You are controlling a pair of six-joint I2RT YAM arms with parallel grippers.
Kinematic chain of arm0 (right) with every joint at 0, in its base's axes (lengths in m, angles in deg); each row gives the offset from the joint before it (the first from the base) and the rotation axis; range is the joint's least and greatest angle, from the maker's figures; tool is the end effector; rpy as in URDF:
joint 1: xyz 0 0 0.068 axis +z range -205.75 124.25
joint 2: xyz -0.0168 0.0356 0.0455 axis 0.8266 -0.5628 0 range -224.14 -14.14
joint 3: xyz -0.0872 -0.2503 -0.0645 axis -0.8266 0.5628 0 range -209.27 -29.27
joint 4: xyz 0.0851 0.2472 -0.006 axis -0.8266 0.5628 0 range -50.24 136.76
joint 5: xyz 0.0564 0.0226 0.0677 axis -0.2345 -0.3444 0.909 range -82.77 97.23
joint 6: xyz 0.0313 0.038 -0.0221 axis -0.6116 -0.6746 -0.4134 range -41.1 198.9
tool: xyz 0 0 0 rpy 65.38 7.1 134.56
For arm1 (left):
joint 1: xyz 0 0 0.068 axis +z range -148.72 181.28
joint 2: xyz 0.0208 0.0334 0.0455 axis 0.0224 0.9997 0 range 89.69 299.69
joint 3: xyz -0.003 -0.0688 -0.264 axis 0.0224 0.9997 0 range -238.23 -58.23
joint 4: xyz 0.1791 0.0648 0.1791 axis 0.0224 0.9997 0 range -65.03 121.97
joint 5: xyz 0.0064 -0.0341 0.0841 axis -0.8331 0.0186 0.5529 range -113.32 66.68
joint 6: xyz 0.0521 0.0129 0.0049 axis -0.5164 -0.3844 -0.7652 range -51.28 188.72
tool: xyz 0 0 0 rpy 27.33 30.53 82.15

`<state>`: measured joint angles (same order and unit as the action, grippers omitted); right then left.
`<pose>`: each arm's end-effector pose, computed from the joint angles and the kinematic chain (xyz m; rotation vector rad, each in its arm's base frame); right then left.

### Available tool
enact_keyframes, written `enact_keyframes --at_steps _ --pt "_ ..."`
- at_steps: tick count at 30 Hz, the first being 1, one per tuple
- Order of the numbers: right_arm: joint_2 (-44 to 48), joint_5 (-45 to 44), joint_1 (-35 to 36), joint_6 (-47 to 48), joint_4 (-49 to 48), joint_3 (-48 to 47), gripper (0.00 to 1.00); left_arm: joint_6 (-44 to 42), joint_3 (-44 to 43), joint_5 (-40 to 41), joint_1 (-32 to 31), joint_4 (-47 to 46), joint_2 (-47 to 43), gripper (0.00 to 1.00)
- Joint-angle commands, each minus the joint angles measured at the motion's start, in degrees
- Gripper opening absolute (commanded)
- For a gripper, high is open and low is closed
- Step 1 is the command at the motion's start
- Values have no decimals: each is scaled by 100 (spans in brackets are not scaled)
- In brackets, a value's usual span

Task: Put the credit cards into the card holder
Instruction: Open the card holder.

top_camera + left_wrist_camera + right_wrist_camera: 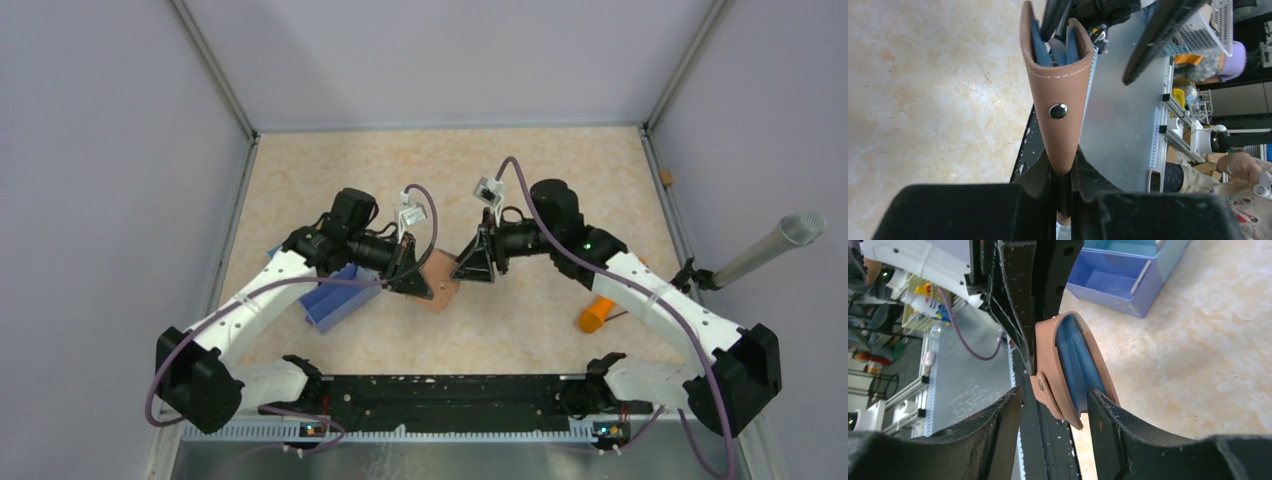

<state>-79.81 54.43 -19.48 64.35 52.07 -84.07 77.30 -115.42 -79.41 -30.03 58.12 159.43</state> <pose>0.1889 0.1711 0.3281 -0.9514 1.8724 1.3676 0.1951 -0.1535 0.2995 0.9546 2.1846 -1.4904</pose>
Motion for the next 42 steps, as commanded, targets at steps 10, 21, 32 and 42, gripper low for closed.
enact_keyframes --at_steps 10,21,32,42 --pt "386 -763 73 325 408 -463 52 -147 -28 -327 14 -183 -108 0" --pt "277 -159 323 354 503 -542 49 -49 -48 -286 20 -156 88 0" --pt "-124 113 574 534 613 -376 42 125 123 -1048 24 -641 -283 0" --pt "-302 470 587 769 943 -374 42 187 199 -1376 23 -851 -486 0"
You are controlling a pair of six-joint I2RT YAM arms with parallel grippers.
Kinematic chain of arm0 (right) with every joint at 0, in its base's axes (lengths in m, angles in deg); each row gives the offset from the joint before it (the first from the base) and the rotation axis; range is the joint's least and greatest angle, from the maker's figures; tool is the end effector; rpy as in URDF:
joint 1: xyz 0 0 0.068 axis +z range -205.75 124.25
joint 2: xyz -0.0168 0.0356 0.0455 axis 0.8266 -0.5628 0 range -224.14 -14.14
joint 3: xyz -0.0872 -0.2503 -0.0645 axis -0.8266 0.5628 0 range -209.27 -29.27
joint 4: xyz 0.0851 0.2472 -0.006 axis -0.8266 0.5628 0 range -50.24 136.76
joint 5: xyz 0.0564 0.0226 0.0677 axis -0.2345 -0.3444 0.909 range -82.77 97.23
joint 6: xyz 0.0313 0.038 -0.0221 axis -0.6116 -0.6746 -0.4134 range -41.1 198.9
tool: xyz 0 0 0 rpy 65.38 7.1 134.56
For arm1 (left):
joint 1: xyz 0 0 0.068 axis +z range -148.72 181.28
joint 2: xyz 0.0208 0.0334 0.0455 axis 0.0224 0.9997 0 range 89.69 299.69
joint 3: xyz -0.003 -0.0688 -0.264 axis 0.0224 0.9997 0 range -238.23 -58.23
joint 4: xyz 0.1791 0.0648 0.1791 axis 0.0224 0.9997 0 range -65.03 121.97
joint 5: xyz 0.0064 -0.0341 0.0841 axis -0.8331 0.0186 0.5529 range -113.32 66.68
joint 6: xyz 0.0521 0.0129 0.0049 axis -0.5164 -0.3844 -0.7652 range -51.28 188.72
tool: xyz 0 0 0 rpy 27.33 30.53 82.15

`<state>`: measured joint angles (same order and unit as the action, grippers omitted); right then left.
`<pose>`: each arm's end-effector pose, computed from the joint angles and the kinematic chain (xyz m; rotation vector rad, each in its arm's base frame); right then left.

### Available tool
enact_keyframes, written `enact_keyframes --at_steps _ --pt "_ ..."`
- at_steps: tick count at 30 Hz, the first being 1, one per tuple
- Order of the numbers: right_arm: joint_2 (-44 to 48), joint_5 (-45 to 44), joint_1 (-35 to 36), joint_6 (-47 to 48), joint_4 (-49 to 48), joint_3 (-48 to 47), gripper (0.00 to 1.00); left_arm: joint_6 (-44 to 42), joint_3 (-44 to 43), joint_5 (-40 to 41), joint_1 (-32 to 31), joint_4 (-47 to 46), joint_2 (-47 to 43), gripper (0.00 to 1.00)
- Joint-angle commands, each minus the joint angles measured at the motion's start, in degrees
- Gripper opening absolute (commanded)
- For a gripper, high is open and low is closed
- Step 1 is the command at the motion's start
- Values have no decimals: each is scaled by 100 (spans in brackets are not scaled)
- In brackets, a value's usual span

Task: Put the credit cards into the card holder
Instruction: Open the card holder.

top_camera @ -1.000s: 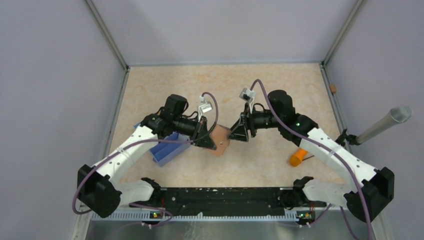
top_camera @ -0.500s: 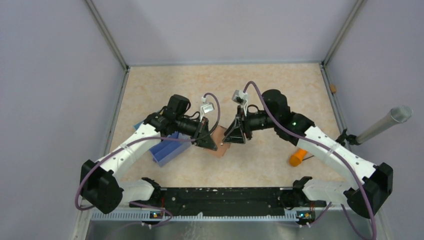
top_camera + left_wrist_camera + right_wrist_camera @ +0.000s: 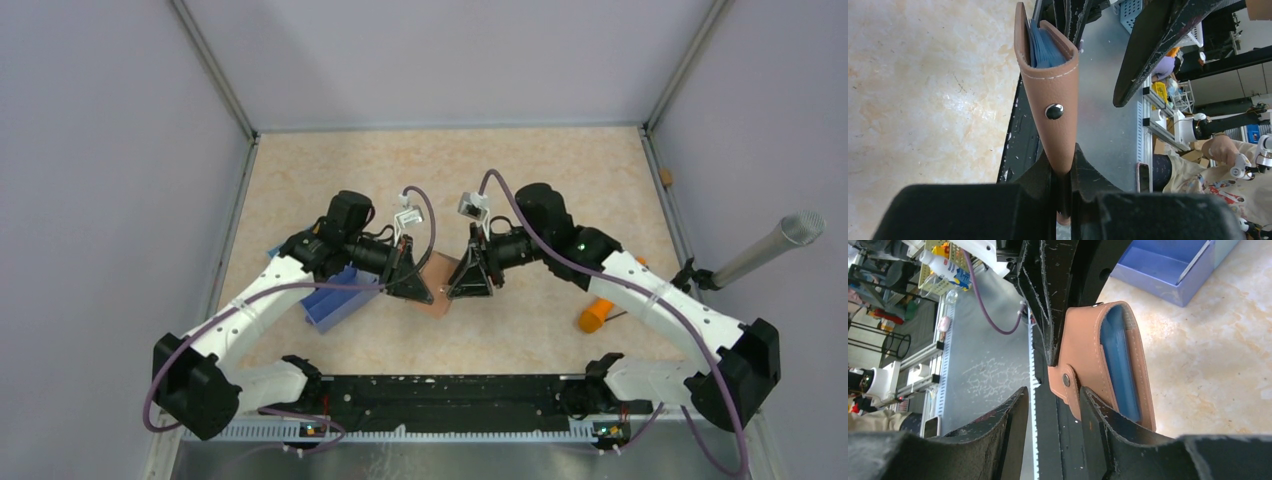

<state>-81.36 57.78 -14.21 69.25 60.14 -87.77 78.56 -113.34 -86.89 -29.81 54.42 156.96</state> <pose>0.1715 0.1888 0.3321 -1.1470 1.8748 1.4396 0.1868 -0.1501 0.3045 1.0156 2.0652 -1.6356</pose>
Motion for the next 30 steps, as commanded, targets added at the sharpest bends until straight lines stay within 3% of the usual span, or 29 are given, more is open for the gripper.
enact_keyframes --at_steps 1,4,7,14,22,27,28,30 --pt "-182 188 83 318 167 -18 42 61 -8 -626 -3 -484 -236 0" --pt "-281 239 194 363 203 -50 41 66 -8 -617 -2 -493 -213 0" --pt "-411 278 327 433 273 -152 34 88 -9 -554 -2 -493 -167 0" --pt "-411 425 443 494 235 -257 0 205 5 -253 184 -500 -42 0" --pt "-6 1276 445 619 275 -264 0 633 71 -147 549 -690 324 0" --pt "205 1215 445 732 465 -315 0 758 104 -123 591 -774 426 0" --pt "256 939 449 669 420 -321 3 733 99 -3 587 -744 409 0" --pt "395 306 450 436 225 -269 29 656 93 420 580 -656 277 0"
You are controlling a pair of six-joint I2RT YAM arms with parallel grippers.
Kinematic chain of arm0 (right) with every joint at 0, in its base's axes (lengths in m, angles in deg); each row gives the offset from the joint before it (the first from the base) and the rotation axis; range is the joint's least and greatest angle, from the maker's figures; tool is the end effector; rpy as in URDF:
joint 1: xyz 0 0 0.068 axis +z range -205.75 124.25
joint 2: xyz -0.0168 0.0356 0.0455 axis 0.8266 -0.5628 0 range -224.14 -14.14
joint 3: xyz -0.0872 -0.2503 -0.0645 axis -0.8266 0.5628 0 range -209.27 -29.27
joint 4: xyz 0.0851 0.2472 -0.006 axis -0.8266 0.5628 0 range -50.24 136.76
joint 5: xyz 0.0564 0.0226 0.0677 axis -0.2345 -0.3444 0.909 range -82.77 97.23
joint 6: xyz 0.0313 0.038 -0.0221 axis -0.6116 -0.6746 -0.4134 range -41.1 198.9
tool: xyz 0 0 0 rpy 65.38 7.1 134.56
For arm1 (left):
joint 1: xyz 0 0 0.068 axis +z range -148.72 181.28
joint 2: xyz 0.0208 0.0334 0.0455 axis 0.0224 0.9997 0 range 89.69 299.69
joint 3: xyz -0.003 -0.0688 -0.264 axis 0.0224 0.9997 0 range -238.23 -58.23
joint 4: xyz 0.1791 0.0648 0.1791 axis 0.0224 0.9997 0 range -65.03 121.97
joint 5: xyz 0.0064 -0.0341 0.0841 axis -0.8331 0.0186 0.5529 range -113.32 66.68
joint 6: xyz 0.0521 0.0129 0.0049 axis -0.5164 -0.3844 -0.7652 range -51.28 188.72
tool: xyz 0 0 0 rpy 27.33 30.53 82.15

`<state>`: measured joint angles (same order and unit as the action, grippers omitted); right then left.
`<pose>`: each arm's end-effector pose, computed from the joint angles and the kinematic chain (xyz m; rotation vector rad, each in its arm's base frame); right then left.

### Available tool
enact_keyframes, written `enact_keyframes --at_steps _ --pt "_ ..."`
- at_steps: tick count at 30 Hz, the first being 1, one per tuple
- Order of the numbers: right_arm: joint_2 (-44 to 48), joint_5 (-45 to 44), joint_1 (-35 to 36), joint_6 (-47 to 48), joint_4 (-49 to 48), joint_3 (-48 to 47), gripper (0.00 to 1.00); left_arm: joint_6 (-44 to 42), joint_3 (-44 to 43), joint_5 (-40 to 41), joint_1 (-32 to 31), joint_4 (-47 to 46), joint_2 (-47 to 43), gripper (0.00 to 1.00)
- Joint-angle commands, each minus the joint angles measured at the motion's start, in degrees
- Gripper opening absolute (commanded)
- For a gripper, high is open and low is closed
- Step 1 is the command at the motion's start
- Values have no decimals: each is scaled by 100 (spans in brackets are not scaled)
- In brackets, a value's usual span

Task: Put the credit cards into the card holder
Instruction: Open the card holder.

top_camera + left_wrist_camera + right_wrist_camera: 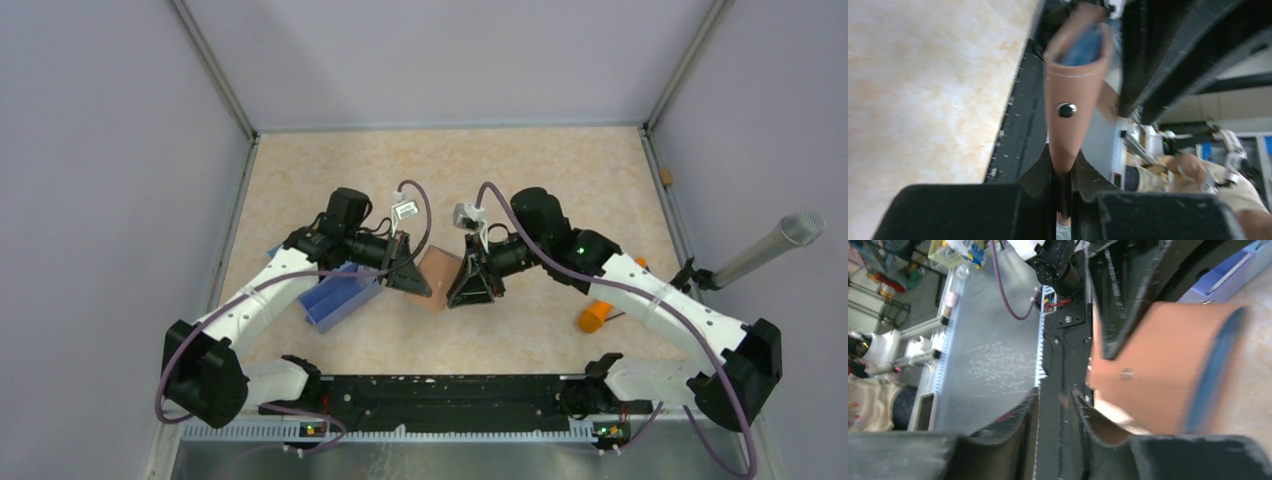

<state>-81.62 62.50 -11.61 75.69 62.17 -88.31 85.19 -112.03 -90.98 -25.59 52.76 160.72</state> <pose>0.1598 0.1959 0.3324 -1.3253 1.7580 1.4928 0.2062 -0.1416 0.2861 0.8301 2.1955 -1.7545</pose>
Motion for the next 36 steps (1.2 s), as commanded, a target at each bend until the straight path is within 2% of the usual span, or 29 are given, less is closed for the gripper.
enact_keyframes --at_steps 1,3,6,8,11,16,20,23,29,36 --pt "505 -625 181 -370 -92 -183 41 27 0 1146 156 -501 -216 0" --pt "691 -1600 183 -713 -332 -63 56 420 247 2006 129 -881 -542 0" --pt "987 -3213 188 -1416 -816 320 71 1200 846 3078 13 -1671 -1160 0" --pt "1101 -4043 185 -1895 -1081 609 74 1637 1274 3449 -67 -2269 -1543 0" --pt "1011 -4687 190 -2541 -1355 989 74 2167 1737 3990 -173 -2724 -1939 0" --pt "651 -4467 223 -3256 -2011 1424 71 2721 2185 4690 -470 -3060 -2214 0" --pt "312 -4295 308 -3389 -2190 1409 65 2980 2363 5009 -779 -3234 -2159 0" --pt "130 -4358 337 -3395 -2199 1392 63 3070 2424 5092 -950 -3329 -2095 0" --pt "-220 -4568 341 -3384 -2105 1346 47 3145 2495 4993 -1043 -3383 -2011 0" --pt "-300 -4865 336 -3266 -2007 1310 43 3159 2532 4863 -1058 -3300 -1906 0"
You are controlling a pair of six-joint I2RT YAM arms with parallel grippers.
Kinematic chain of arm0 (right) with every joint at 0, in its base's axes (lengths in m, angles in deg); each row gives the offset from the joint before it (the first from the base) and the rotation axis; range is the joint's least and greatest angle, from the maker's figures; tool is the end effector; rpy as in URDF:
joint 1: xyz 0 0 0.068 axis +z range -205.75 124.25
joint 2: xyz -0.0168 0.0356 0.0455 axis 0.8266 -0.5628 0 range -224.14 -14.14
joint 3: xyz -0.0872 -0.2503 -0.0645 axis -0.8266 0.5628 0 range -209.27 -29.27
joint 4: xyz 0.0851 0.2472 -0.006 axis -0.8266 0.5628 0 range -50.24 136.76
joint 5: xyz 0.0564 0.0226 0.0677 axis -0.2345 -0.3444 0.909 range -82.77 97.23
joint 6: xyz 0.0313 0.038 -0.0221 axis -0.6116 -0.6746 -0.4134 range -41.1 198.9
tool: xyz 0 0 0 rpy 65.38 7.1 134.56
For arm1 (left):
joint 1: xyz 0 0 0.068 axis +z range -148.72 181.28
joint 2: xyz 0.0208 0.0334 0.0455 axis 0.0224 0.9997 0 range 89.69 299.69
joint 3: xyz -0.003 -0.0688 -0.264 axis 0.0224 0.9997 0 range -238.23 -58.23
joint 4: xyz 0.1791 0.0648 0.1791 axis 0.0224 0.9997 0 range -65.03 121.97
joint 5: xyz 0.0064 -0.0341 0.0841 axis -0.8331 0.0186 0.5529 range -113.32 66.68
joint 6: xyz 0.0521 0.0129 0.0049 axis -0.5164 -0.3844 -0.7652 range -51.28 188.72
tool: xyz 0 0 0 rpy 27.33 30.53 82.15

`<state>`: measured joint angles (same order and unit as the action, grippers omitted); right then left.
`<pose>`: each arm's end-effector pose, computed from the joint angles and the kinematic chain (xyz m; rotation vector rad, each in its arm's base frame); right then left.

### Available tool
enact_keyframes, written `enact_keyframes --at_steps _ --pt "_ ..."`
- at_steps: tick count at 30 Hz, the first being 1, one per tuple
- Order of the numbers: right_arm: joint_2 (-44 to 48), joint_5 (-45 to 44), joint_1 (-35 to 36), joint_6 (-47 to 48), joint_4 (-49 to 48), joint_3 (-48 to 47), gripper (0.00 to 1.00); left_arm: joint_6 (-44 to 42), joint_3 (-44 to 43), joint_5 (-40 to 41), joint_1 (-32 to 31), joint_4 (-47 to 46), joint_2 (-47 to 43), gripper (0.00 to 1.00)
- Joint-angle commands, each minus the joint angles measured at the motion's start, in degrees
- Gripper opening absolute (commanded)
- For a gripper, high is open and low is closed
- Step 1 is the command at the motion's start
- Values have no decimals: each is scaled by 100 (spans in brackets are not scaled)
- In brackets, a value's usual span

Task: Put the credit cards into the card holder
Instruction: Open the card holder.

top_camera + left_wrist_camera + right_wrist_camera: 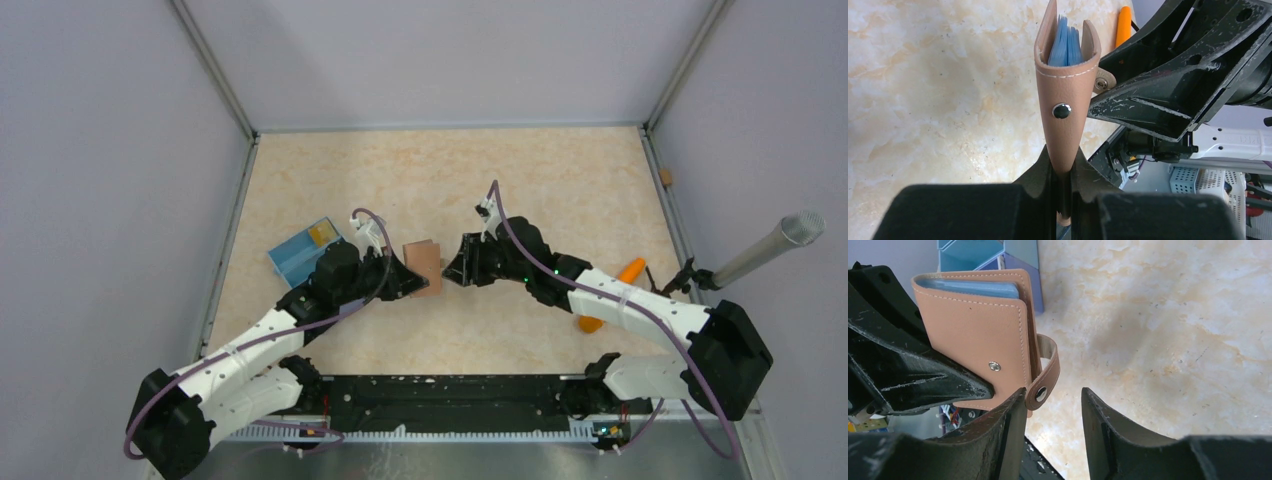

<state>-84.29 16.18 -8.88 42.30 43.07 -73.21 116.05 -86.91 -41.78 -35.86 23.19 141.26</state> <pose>0.1817 0.2021 0.2536 -0.3041 2.2347 1.0058 0.1570 -0.1333 0.2416 0.0475 2.1473 -1.2411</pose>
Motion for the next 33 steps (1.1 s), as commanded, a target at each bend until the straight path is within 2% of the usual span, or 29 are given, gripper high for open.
enact_keyframes --at_steps 1,16,18,20,21,25,26,29,33 --pt "-56 -251 67 82 -82 -206 42 71 23 -61 -32 -328 50 0" --pt "-135 -322 68 233 -129 -167 31 -26 -61 -385 -37 -256 357 0" --pt "-150 -325 62 273 -65 -175 22 -28 -48 -495 -31 -352 451 0" --pt "-148 -401 70 313 141 -204 3 -13 -9 -574 -42 -463 528 0" --pt "-140 -460 64 338 287 -241 0 -13 6 -591 -47 -504 585 0" --pt "101 -711 68 342 913 -164 0 -23 60 -605 -113 -636 862 0" --pt "193 -730 74 332 1044 -121 0 -15 59 -592 -153 -665 976 3" --pt "387 -729 68 260 1479 -7 0 -58 13 -470 -324 -650 1338 24" --pt "554 -588 68 129 1803 242 0 -213 -69 -75 -557 -586 1764 59"
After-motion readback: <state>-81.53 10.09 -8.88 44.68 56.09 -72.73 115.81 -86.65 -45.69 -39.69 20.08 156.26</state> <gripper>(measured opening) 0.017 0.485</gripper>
